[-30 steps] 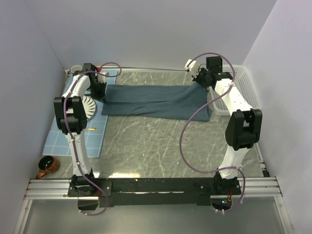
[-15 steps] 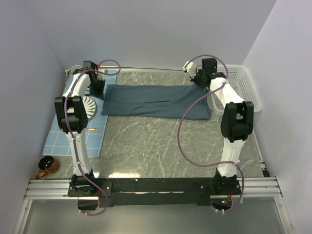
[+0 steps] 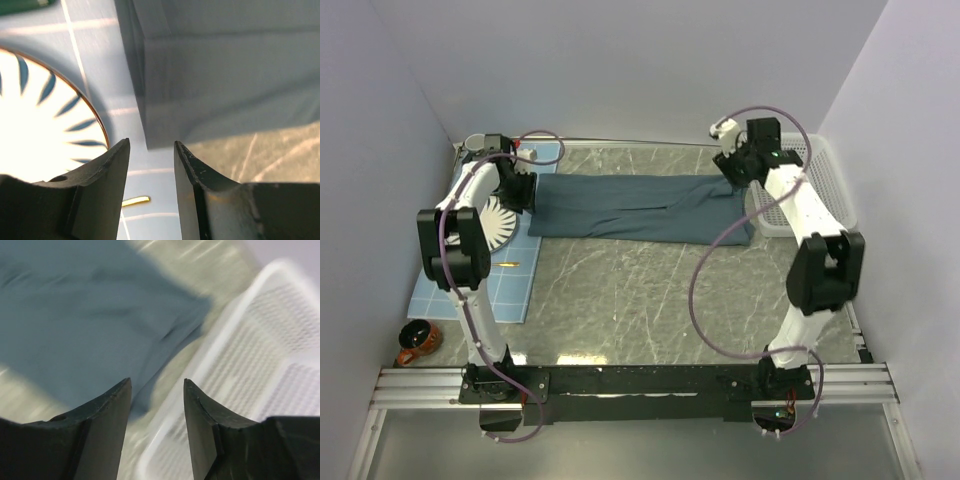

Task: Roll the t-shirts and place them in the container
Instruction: Fold the T-shirt at the center of the board.

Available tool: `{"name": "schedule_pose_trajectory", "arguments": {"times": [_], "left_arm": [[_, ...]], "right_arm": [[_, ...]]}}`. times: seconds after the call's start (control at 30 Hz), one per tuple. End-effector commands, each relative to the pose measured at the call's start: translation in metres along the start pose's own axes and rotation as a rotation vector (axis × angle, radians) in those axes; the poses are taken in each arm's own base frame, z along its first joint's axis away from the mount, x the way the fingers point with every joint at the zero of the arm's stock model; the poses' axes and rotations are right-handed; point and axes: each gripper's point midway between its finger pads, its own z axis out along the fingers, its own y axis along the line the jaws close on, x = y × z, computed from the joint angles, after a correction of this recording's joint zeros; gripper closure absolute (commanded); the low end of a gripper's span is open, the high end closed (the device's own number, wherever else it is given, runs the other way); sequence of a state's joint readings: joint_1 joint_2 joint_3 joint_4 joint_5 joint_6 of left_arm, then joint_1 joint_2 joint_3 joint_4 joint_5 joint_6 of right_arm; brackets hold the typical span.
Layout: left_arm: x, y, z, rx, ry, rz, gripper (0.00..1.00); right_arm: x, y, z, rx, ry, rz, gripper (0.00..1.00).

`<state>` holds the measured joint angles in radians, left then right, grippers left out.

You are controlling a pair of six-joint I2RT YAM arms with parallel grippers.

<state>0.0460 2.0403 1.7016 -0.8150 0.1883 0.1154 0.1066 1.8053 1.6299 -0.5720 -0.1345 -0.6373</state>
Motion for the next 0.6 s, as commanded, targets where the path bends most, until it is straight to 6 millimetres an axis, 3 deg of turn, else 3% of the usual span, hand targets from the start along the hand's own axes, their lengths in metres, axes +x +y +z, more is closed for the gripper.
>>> {"name": "schedule_pose_trajectory", "arguments": {"times": [0.0, 0.13, 0.57], "left_arm": [[-0.003, -0.008, -0.008, 0.024, -0.041, -0.013, 0.54], [-0.002, -0.003, 0.002, -0.007, -0.032, -0.044, 0.53], [0.021, -0.011, 0.029, 0.015, 0.069, -0.047, 0.56]], "right_arm": [[0.068, 0.069, -0.02, -0.254, 0.167, 0.106, 0.46], [0.101, 0.078, -0.016, -0.269, 0.273, 0.124, 0.45], [0.135, 0.068, 0.001, -0.225, 0.416, 0.072, 0.41]]}}
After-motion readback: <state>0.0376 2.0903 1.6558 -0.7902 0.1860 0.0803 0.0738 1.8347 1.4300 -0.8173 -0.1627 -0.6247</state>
